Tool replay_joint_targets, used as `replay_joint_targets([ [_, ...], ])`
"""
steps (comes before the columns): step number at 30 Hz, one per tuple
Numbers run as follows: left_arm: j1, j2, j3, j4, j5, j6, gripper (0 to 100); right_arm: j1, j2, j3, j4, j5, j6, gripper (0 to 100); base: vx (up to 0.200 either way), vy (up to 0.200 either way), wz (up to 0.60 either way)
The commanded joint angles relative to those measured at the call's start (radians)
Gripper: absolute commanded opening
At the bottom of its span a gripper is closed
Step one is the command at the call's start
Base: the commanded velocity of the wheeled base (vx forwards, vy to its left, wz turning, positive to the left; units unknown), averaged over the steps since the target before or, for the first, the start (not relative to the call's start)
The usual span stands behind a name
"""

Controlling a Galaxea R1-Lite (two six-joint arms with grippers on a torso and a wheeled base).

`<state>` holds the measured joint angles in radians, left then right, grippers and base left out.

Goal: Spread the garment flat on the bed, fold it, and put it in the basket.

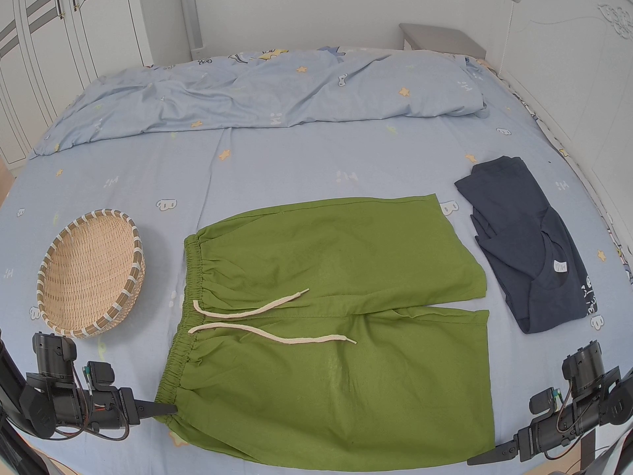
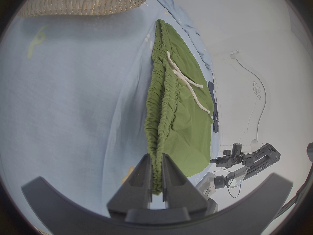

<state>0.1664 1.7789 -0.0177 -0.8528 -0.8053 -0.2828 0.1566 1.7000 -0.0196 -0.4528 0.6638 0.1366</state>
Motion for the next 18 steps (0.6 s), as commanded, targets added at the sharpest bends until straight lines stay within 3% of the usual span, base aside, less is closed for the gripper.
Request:
replay_joint_targets([
  [1, -0.005, 0.0, 0.013, -0.002, 0.0, 0.001, 0, -0.005, 0.006, 0.02, -0.018, -0.009, 0.0, 100, 0.0, 0.0, 0.0],
  [7, -0.005, 0.0, 0.013, -0.002, 0.0, 0.001, 0, -0.003, 0.026, 0.02, -0.076, -0.001, 0.006, 100, 0.0, 0.0, 0.0],
  [12, -0.005, -0.006, 0.018, -0.002, 0.0, 0.001, 0, -0.003, 0.178, 0.02, -0.207, 0.005, 0.003, 100, 0.0, 0.0, 0.0],
  [18, -0.007, -0.004, 0.018, -0.002, 0.0, 0.001, 0, -0.003, 0.198, 0.02, -0.228, 0.014, 0.006, 100, 0.0, 0.0, 0.0],
])
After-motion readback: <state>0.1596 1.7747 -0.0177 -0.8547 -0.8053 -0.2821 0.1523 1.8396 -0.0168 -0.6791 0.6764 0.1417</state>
